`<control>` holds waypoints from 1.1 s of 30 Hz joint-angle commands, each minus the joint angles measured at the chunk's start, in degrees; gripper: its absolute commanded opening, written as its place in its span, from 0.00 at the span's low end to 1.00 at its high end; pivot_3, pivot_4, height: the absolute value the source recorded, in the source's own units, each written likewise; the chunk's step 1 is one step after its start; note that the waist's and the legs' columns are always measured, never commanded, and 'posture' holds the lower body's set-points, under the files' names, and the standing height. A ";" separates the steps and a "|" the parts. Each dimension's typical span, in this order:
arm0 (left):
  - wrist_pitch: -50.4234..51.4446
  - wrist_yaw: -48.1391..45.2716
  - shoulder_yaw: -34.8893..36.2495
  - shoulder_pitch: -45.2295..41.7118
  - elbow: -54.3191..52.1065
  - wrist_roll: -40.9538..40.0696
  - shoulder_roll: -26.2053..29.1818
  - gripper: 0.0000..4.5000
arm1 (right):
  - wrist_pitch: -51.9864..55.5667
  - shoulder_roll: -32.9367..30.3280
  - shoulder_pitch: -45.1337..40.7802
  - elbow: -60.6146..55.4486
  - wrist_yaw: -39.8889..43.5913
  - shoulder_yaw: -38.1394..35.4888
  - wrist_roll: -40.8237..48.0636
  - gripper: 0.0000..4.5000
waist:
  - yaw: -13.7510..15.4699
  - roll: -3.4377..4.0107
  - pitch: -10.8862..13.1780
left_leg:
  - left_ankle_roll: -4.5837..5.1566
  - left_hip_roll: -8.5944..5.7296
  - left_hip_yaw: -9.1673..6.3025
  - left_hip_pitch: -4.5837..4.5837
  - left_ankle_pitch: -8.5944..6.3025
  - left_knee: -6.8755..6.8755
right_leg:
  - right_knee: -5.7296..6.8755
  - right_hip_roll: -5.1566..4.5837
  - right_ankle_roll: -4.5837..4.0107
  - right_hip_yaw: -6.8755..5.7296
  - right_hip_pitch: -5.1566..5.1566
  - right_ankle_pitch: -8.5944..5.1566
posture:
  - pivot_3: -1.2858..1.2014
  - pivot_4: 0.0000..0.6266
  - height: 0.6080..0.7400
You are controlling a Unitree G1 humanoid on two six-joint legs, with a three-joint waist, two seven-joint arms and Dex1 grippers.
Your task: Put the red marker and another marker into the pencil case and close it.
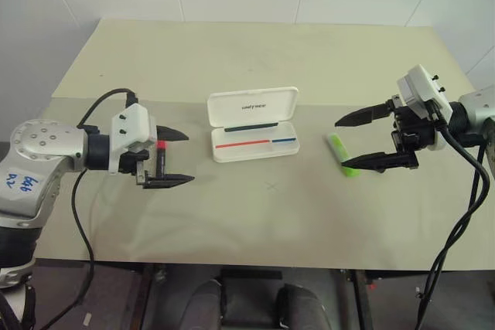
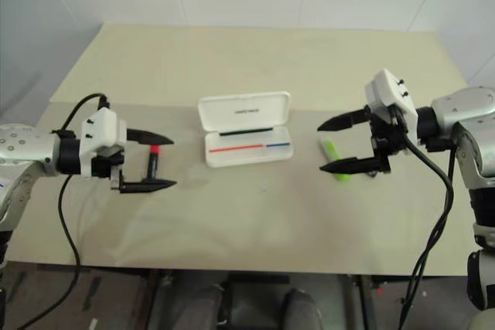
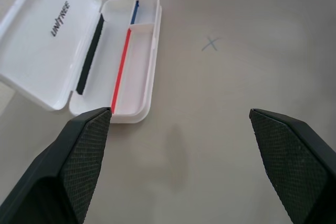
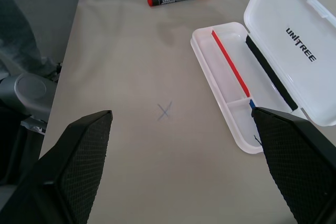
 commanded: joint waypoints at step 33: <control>-8.93 -0.19 -21.02 -21.94 28.42 16.73 -29.16 1.00 | 3.70 -1.00 5.19 -7.82 -3.22 -7.17 2.14 1.00 | 1.44 -0.14 0.05 | 0.09 0.04 0.04 -0.10 -0.05 0.19 | -0.28 0.09 0.02 -0.06 0.13 0.21 | 0.52 0.24 1.00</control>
